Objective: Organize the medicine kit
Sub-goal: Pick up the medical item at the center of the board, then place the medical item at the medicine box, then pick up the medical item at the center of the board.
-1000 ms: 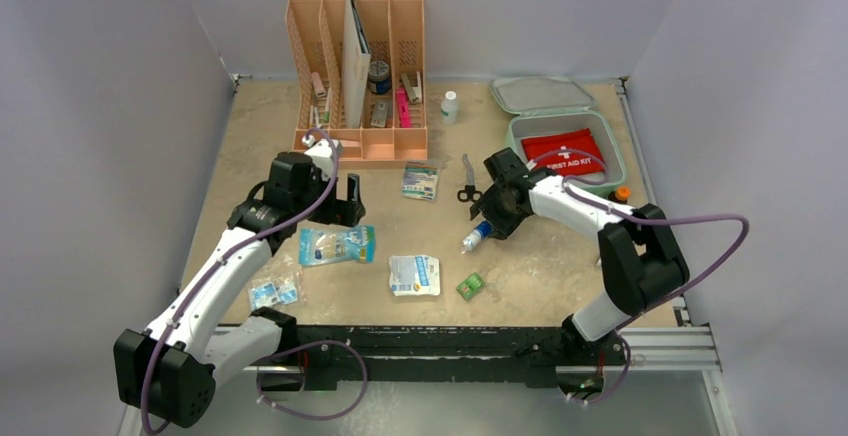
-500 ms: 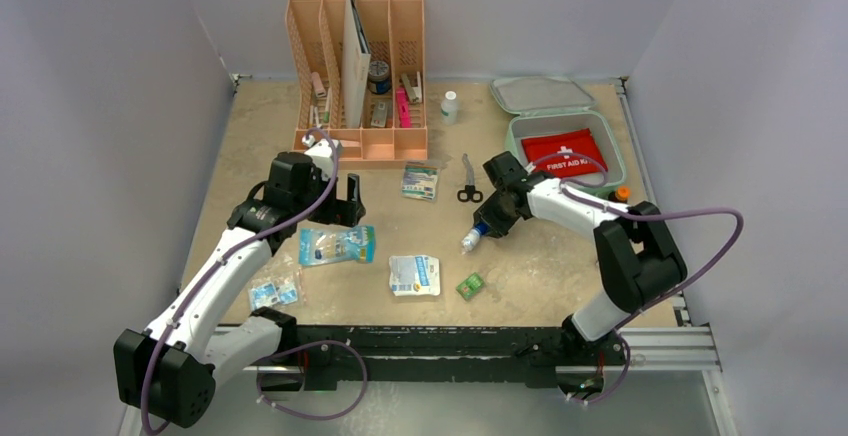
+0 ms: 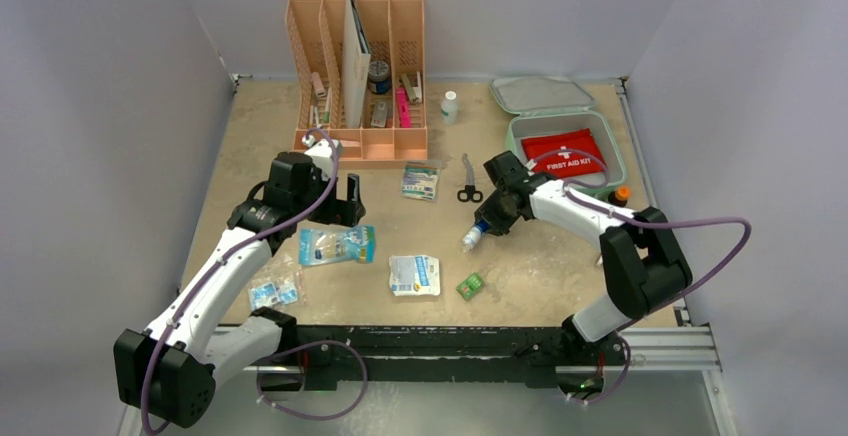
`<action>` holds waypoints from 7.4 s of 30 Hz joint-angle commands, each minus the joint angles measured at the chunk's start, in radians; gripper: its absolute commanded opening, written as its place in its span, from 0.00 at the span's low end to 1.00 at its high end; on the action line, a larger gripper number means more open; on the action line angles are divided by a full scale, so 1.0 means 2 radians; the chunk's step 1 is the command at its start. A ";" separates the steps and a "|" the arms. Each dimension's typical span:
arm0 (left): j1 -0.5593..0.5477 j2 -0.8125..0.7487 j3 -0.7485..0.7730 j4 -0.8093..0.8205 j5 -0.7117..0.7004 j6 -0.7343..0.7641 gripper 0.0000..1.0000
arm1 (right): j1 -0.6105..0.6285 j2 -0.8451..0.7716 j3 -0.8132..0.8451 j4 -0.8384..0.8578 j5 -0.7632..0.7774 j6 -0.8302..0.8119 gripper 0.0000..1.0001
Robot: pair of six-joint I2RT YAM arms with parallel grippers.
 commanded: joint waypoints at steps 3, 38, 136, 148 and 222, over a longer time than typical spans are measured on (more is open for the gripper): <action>-0.003 -0.008 0.003 0.016 0.002 -0.003 0.96 | 0.002 -0.045 0.041 -0.017 0.033 -0.003 0.36; -0.003 0.001 0.003 0.020 0.014 0.011 0.96 | -0.215 0.022 0.216 0.060 -0.017 -0.500 0.25; -0.004 -0.017 0.005 0.019 0.026 0.021 0.99 | 0.191 -0.037 0.068 -0.149 -0.022 -0.487 0.73; -0.004 -0.043 0.017 -0.016 -0.132 0.017 1.00 | 0.206 -0.006 0.056 -0.139 -0.011 -0.486 0.81; -0.004 -0.061 0.012 -0.010 -0.144 0.010 0.99 | 0.244 0.022 0.089 -0.159 0.051 -0.384 0.52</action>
